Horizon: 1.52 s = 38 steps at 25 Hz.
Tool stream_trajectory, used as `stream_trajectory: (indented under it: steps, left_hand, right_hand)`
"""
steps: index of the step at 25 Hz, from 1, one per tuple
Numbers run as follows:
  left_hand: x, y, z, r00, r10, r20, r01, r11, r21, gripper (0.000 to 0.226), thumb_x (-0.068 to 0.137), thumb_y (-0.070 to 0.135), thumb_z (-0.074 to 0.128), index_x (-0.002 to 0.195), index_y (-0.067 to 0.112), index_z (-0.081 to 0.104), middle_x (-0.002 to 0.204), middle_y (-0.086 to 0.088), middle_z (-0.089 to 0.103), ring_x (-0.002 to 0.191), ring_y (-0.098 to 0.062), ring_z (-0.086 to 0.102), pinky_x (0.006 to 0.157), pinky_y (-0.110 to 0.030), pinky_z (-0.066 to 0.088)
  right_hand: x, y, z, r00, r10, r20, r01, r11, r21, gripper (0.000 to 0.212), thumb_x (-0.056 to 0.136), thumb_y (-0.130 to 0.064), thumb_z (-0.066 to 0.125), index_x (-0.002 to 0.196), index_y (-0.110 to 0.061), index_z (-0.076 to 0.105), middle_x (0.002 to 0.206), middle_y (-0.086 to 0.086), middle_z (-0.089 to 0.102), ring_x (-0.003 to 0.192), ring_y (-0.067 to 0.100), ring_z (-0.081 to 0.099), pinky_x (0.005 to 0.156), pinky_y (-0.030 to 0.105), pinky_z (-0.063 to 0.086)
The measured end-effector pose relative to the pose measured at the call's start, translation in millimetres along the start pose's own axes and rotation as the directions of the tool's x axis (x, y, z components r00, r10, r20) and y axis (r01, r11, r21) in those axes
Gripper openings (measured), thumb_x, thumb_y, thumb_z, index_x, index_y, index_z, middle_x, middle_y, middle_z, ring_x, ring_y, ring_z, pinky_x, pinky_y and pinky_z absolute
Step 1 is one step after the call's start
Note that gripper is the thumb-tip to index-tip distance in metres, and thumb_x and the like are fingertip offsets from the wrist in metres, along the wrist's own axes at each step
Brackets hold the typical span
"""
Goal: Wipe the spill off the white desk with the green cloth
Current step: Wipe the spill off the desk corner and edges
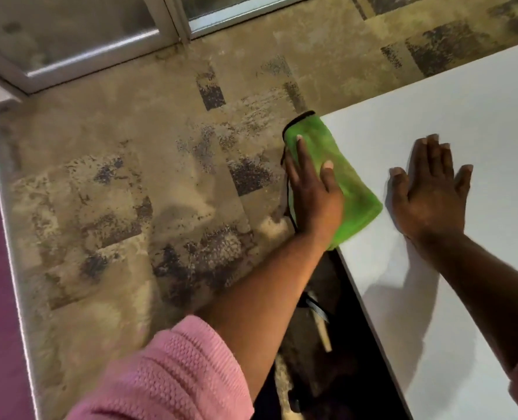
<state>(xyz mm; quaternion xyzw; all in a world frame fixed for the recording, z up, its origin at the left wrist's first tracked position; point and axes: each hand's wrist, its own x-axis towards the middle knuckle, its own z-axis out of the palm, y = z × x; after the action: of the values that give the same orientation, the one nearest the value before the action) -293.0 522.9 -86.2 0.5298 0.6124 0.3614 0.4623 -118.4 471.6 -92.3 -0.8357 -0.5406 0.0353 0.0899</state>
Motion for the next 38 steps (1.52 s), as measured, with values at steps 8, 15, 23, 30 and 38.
stream_trajectory:
  steps: [8, 15, 23, 30, 38]
  left_hand:
    - [-19.3, -3.9, 1.1, 0.998, 0.016, 0.067, -0.010, 0.997, -0.081, 0.064, 0.107, 0.020, 0.051, 0.164, 0.016, 0.021, 0.173, -0.014, 0.000, 0.160, -0.027, 0.010, 0.124, -0.043, 0.033]
    - [-94.9, -22.2, 20.2, 0.996, 0.083, -0.026, -0.084, 0.996, -0.038, 0.063, 0.108, 0.023, 0.048, 0.164, 0.012, 0.021, 0.173, -0.014, 0.003, 0.160, -0.017, 0.008, 0.126, -0.028, 0.025]
    - [-155.6, -25.9, 22.0, 0.998, -0.008, 0.055, 0.011, 0.999, -0.046, 0.067, 0.107, 0.027, 0.050, 0.164, 0.021, 0.015, 0.174, -0.007, -0.001, 0.157, -0.002, 0.013, 0.123, -0.028, 0.034]
    - [-122.0, -22.0, 20.2, 0.998, 0.062, 0.030, -0.061, 0.998, -0.005, 0.086, 0.099, 0.033, 0.068, 0.165, 0.015, 0.016, 0.174, -0.009, -0.004, 0.148, 0.020, -0.008, 0.115, 0.000, 0.015]
    - [-193.2, -29.1, 24.4, 0.975, -0.077, 0.207, 0.060, 0.994, 0.090, 0.098, 0.086, 0.061, 0.073, 0.160, 0.052, 0.008, 0.169, 0.016, -0.026, 0.157, -0.027, 0.025, 0.113, -0.041, 0.049]
  right_hand:
    - [-0.2, 2.4, -0.9, 1.000, -0.004, -0.020, 0.004, 1.000, -0.028, 0.071, 0.107, -0.049, 0.024, 0.165, -0.009, 0.019, 0.174, 0.013, 0.016, 0.161, 0.031, 0.014, 0.126, 0.065, 0.010]
    - [1.6, 2.8, -0.7, 1.000, 0.006, 0.010, -0.006, 0.999, -0.031, 0.072, 0.107, -0.050, 0.024, 0.165, -0.009, 0.016, 0.175, 0.013, 0.013, 0.162, 0.031, 0.012, 0.126, 0.065, 0.007]
    - [0.2, -1.0, -6.2, 0.999, 0.018, 0.043, -0.018, 1.000, -0.013, 0.072, 0.108, -0.050, 0.023, 0.166, -0.009, 0.015, 0.175, 0.012, 0.012, 0.162, 0.030, 0.010, 0.127, 0.064, 0.007]
    - [1.4, -1.7, -5.4, 0.999, 0.030, 0.037, -0.029, 1.000, -0.008, 0.073, 0.107, -0.052, 0.023, 0.166, -0.009, 0.016, 0.175, 0.011, 0.013, 0.162, 0.029, 0.010, 0.127, 0.063, 0.005]
    - [1.4, -1.2, -6.9, 0.998, 0.018, 0.052, -0.018, 1.000, 0.000, 0.074, 0.107, -0.054, 0.021, 0.166, -0.010, 0.016, 0.175, 0.010, 0.012, 0.162, 0.027, 0.009, 0.128, 0.062, 0.004]
